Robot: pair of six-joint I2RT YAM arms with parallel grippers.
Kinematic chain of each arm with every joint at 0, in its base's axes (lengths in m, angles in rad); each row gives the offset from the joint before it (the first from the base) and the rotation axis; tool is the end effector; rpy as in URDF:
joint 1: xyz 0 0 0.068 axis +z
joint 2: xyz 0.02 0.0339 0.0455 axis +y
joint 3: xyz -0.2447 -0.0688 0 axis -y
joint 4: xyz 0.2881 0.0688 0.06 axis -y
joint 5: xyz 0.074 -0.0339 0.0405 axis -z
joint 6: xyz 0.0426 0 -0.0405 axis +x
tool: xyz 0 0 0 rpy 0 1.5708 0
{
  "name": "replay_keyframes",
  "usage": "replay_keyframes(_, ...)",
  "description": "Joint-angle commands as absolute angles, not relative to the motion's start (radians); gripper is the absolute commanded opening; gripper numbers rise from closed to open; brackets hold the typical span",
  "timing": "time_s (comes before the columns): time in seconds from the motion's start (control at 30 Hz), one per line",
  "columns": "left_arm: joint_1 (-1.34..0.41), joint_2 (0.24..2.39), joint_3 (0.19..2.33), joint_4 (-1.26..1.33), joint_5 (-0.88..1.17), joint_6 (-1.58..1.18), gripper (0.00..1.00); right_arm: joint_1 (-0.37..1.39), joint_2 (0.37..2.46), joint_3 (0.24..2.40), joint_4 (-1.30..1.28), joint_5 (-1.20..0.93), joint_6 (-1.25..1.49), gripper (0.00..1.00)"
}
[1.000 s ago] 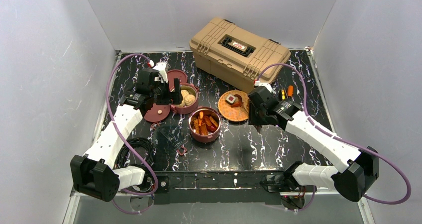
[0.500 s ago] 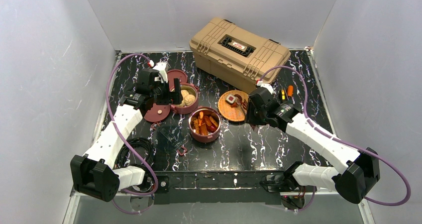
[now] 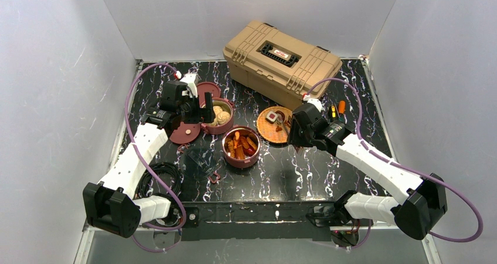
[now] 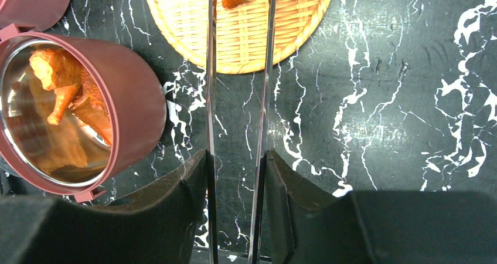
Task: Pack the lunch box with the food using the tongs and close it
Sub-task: Pick up the fake food from the plate.
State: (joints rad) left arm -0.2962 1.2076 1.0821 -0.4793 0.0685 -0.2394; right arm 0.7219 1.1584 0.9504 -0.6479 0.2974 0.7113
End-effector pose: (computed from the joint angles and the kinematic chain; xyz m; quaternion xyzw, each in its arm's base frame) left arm 0.3074 -0.0968 0.2995 0.0410 0.8843 -0.1521 0.4396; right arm 0.2270 0.1832 0.2503 0.0469 0.9267 0.1226 0.3521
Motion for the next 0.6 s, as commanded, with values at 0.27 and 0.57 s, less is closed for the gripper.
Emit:
replay_keyframes(0.27, -0.292, 1.196, 1.122, -0.495, 0.087, -0.241, 0.99, 0.719, 1.118, 0.956, -0.702, 0.344, 0.713, 0.46)
replay_keyframes(0.57, -0.292, 1.195, 1.122, -0.495, 0.089, -0.242, 0.99, 0.721, 1.148, 0.969, -0.668, 0.263, 0.730, 0.43)
